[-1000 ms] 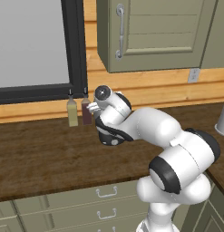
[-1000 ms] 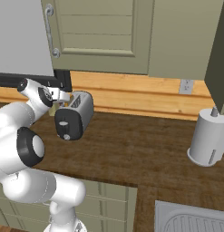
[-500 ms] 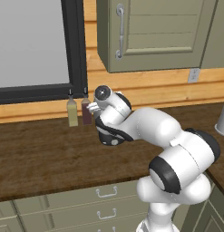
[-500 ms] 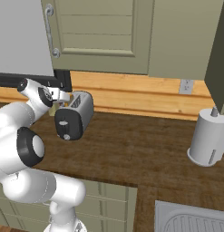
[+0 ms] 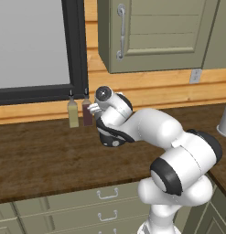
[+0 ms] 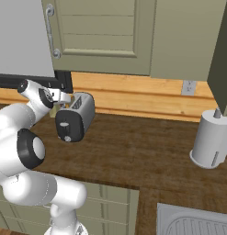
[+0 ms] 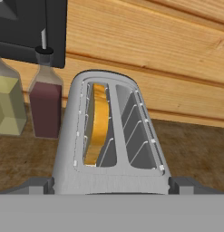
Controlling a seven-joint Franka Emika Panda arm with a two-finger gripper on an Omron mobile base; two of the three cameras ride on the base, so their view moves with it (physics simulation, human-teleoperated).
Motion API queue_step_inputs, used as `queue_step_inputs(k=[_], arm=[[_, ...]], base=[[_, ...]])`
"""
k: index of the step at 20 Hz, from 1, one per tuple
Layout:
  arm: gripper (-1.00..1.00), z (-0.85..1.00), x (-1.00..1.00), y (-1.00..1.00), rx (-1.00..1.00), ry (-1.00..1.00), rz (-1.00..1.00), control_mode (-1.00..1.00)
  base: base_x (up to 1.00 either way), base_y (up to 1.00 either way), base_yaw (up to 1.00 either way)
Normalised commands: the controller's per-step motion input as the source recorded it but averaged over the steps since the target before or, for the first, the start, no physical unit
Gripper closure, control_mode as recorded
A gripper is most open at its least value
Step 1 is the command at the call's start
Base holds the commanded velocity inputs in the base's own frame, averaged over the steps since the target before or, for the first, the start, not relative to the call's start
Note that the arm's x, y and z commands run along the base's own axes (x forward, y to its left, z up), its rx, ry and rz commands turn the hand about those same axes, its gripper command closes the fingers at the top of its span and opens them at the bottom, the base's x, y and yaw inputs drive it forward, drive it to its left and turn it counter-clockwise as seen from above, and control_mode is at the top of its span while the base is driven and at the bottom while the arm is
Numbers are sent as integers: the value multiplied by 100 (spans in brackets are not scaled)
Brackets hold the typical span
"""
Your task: Start the toaster. Once the lever pops up, take the bread to the plate on the dining counter.
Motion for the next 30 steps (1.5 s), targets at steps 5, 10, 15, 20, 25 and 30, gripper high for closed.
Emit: queue_step_inputs(k=[5, 10, 15, 20, 25, 30], arm=[[-100, 0, 0, 0, 0, 0, 0, -100], [-100, 0, 0, 0, 0, 0, 0, -100], [-100, 0, 0, 0, 0, 0, 0, -100], [-100, 0, 0, 0, 0, 0, 0, -100], [-100, 0, 0, 0, 0, 0, 0, -100], [-100, 0, 0, 0, 0, 0, 0, -100]], base=[[0, 0, 0], [0, 0, 0], [0, 0, 0], [0, 0, 0], [0, 0, 0], [0, 0, 0]])
